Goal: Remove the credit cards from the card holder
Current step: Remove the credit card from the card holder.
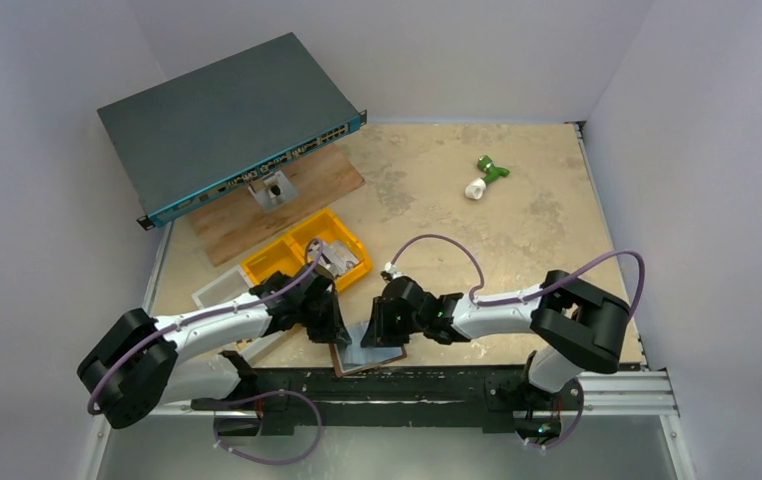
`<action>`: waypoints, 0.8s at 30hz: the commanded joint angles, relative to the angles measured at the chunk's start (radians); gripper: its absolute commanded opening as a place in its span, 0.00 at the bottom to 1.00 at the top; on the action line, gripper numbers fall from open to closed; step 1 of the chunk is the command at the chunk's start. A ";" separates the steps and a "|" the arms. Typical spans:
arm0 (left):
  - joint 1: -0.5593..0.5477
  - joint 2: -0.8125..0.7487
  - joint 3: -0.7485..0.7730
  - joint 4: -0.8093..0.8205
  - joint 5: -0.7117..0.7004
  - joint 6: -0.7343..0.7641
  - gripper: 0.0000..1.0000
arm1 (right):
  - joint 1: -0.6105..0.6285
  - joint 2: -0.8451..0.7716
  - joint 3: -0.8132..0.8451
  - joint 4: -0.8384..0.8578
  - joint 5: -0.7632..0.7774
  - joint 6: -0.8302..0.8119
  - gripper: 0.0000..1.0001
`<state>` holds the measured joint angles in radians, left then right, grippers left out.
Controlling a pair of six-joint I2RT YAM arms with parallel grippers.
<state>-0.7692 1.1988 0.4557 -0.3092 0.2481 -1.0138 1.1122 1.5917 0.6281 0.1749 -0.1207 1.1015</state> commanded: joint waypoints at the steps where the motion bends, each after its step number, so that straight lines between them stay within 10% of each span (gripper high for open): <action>1: -0.004 -0.034 0.009 -0.050 -0.040 0.000 0.00 | 0.000 -0.061 0.029 -0.131 0.064 -0.042 0.24; 24: -0.048 -0.046 0.107 -0.025 0.010 0.030 0.06 | 0.000 -0.238 0.114 -0.443 0.256 -0.066 0.40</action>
<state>-0.8040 1.1378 0.5087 -0.3626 0.2405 -1.0023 1.1122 1.4033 0.6956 -0.2085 0.0666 1.0386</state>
